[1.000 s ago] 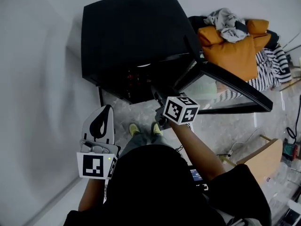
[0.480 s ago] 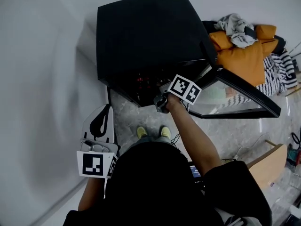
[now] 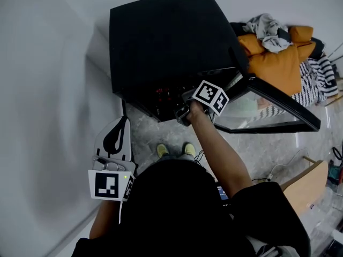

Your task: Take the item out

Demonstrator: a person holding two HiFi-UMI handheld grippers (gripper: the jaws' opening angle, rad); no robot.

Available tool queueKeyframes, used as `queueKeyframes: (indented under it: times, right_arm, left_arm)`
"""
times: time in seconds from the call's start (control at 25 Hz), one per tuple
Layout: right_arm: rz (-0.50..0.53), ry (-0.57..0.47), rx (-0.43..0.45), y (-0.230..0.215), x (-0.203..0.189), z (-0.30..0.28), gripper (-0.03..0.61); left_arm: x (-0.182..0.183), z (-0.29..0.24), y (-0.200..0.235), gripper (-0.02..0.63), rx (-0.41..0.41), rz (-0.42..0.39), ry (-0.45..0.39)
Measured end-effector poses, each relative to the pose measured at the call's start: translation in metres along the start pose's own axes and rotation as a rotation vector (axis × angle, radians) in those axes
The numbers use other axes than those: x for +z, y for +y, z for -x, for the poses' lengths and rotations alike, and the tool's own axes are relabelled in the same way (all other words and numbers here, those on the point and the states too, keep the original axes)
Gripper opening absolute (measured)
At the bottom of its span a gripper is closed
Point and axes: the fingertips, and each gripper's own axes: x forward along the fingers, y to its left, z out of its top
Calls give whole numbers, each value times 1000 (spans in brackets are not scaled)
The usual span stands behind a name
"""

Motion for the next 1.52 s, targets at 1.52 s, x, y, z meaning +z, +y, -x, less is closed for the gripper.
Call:
queueKeyframes:
  times: [1.52]
  right_arm:
    - [-250, -4, -16, -12, -2, 40, 15]
  left_arm:
    - [-1, -4, -19, 9, -3, 6, 12]
